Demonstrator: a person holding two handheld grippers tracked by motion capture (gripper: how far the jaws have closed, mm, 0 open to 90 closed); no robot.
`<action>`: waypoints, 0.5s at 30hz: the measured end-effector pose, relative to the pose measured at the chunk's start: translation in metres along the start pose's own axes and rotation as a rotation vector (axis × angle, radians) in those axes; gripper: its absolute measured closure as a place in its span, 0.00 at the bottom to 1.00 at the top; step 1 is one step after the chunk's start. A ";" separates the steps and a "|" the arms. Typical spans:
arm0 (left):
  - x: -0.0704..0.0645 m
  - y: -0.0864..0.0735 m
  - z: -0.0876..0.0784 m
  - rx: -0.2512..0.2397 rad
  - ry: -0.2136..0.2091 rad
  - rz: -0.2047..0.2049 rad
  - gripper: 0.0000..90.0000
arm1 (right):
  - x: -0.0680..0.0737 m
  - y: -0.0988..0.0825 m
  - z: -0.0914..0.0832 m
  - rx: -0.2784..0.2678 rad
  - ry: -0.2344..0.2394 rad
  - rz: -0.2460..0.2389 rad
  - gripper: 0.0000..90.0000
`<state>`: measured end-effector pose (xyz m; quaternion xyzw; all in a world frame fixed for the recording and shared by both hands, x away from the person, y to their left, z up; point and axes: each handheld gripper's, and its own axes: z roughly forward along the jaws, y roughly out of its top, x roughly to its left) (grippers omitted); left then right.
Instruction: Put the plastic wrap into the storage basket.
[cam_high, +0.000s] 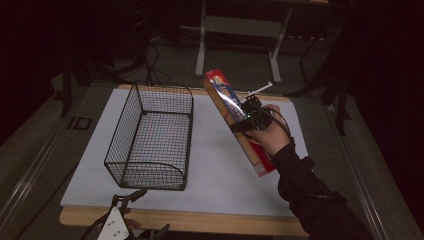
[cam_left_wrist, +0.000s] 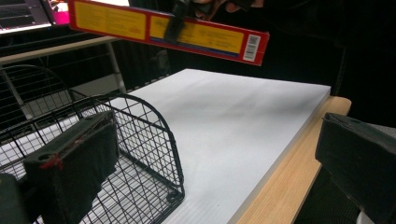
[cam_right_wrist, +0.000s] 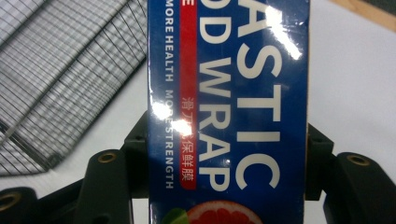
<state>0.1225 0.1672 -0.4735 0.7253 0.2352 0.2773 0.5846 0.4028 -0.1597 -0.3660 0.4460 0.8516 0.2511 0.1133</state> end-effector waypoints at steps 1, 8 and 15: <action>0.000 0.000 0.000 0.000 0.000 0.000 0.00 | 0.002 0.003 -0.001 -0.007 0.002 0.006 0.44; 0.000 0.000 0.000 0.001 -0.005 -0.001 0.00 | 0.017 0.019 -0.002 -0.061 -0.004 0.019 0.44; 0.001 0.000 0.000 0.000 -0.004 0.002 0.00 | 0.030 0.033 -0.003 -0.072 -0.012 0.017 0.44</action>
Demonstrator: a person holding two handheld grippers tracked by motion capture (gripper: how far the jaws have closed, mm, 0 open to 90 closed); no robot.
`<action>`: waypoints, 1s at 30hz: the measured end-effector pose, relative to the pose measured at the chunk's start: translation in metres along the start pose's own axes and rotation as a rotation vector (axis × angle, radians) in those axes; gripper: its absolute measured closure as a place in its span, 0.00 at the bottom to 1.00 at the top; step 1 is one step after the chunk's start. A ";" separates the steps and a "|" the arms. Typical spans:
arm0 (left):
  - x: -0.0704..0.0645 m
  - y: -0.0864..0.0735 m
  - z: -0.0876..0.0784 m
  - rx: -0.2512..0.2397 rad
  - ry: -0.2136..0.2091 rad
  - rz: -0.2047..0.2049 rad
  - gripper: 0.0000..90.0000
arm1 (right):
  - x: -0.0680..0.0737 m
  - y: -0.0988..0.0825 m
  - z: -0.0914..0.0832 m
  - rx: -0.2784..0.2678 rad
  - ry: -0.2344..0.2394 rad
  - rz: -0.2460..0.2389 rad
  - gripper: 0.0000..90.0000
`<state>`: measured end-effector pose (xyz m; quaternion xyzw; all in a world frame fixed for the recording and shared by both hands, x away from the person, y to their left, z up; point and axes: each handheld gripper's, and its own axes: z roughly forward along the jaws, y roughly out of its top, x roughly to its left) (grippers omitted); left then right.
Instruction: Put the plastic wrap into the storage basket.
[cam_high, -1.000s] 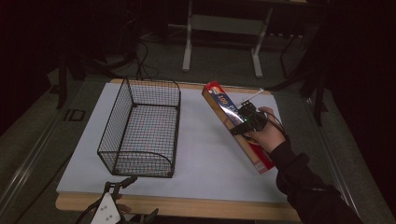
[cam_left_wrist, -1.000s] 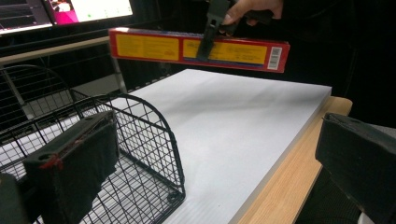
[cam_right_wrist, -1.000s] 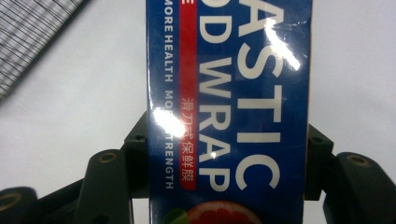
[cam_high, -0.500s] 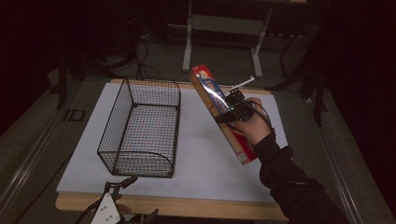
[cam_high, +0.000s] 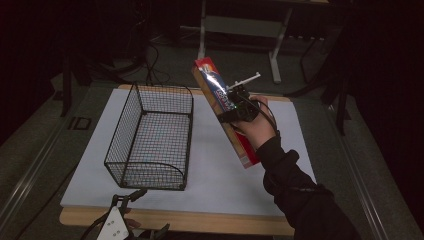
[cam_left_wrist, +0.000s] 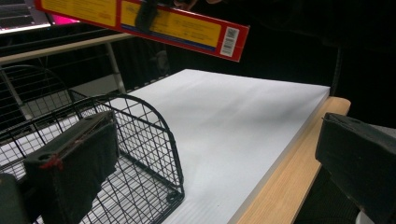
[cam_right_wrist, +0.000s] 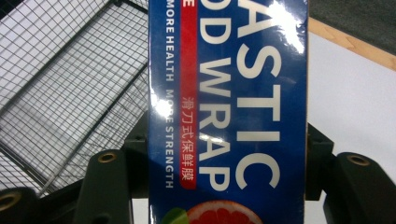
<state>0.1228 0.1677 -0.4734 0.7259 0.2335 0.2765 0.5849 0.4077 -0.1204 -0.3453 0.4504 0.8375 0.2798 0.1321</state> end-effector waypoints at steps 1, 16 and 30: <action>0.000 0.000 0.000 -0.001 -0.001 0.000 0.00 | 0.002 0.002 0.000 -0.003 0.003 0.002 0.44; 0.001 0.000 0.000 0.001 -0.005 -0.003 0.00 | 0.045 0.041 -0.002 -0.069 0.025 -0.002 0.44; 0.000 0.000 -0.002 -0.004 -0.014 -0.003 0.00 | 0.089 0.070 0.012 -0.121 0.074 0.007 0.44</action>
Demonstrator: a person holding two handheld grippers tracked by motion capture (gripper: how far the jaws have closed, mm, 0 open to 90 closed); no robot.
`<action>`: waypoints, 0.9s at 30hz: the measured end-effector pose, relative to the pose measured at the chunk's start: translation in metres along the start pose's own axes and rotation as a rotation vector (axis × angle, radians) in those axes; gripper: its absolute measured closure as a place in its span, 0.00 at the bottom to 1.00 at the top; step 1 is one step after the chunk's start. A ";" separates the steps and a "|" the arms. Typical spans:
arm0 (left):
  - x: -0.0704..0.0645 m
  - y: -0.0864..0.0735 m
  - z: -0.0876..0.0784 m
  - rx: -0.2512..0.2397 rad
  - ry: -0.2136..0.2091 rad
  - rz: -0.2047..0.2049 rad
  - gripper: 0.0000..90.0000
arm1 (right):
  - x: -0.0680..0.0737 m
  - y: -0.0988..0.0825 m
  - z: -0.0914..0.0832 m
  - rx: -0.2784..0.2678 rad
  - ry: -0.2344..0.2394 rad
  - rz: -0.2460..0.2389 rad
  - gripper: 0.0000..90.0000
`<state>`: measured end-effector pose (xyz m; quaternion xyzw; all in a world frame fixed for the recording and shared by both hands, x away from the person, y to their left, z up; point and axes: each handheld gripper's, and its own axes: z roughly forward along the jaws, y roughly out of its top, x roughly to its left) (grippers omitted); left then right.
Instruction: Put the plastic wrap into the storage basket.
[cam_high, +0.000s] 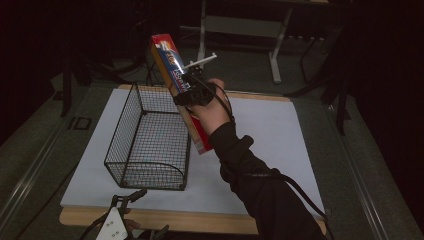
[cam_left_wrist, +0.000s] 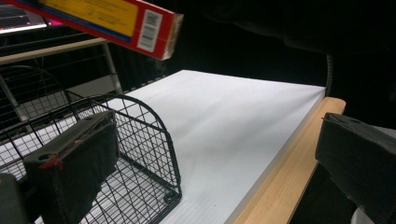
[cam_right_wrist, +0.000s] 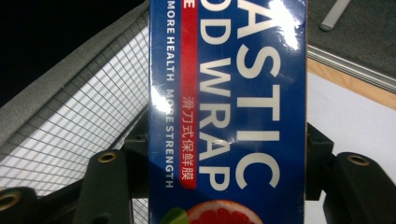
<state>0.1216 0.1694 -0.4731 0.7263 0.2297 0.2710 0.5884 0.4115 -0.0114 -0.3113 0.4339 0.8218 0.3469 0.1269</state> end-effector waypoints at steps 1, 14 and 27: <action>0.000 0.000 0.000 0.001 0.000 0.002 0.00 | 0.006 0.003 0.004 -0.006 -0.001 0.001 0.44; 0.001 -0.001 -0.002 0.000 -0.009 0.001 0.00 | 0.042 0.007 0.044 -0.014 0.028 0.003 0.44; 0.001 -0.001 -0.002 0.006 -0.014 0.003 0.00 | 0.066 -0.009 0.086 -0.021 0.053 0.028 0.44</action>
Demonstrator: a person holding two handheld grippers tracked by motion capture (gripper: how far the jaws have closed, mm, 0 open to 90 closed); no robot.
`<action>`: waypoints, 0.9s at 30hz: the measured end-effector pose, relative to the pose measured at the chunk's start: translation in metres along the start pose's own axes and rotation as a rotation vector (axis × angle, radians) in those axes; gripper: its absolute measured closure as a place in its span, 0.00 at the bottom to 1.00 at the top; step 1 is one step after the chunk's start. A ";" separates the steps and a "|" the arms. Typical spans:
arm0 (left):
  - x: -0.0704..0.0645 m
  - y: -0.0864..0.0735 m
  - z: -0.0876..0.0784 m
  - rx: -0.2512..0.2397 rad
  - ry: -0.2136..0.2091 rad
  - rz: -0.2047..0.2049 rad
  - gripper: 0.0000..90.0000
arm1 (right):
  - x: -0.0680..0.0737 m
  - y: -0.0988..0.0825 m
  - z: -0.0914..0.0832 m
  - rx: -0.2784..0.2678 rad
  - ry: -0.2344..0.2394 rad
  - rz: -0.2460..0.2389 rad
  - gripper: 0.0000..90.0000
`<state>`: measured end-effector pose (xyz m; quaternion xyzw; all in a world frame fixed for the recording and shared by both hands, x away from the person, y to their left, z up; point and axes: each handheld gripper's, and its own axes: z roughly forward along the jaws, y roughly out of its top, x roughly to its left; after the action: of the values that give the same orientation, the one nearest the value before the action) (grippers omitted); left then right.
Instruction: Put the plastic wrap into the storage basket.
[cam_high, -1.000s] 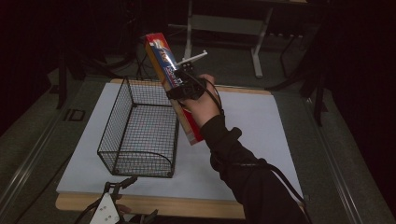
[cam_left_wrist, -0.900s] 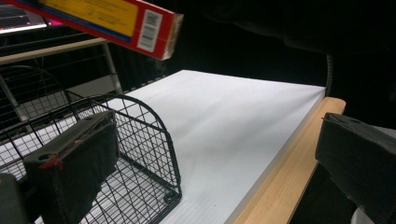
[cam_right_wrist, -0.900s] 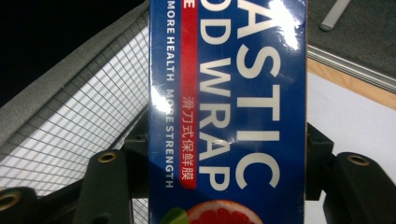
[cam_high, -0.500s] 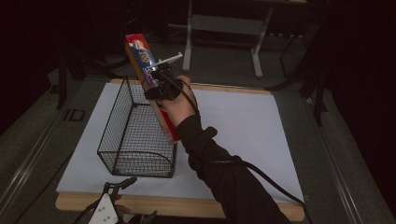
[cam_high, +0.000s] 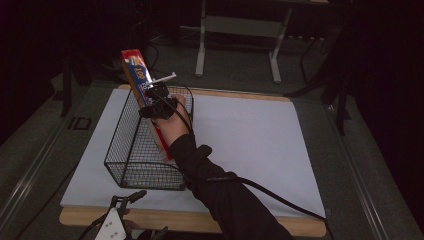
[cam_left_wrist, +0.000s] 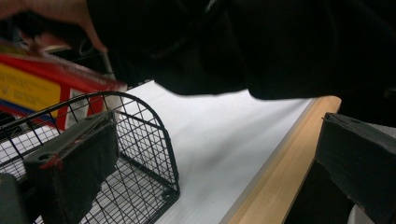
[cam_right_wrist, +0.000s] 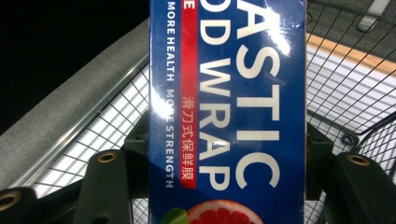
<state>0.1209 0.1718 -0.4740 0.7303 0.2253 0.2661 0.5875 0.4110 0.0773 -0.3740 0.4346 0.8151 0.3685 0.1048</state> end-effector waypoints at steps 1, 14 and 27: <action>0.000 0.000 0.000 0.000 0.000 0.001 0.00 | 0.000 0.000 0.000 0.000 0.000 0.000 0.44; 0.000 0.000 0.000 0.003 -0.003 0.000 0.00 | 0.009 -0.027 0.028 0.038 -0.045 -0.045 0.44; 0.001 -0.001 0.001 0.009 -0.004 0.001 0.00 | -0.004 -0.043 0.042 0.154 -0.034 -0.035 0.42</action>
<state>0.1224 0.1713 -0.4749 0.7335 0.2249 0.2642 0.5844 0.4073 0.0809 -0.4339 0.4333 0.8466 0.2955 0.0912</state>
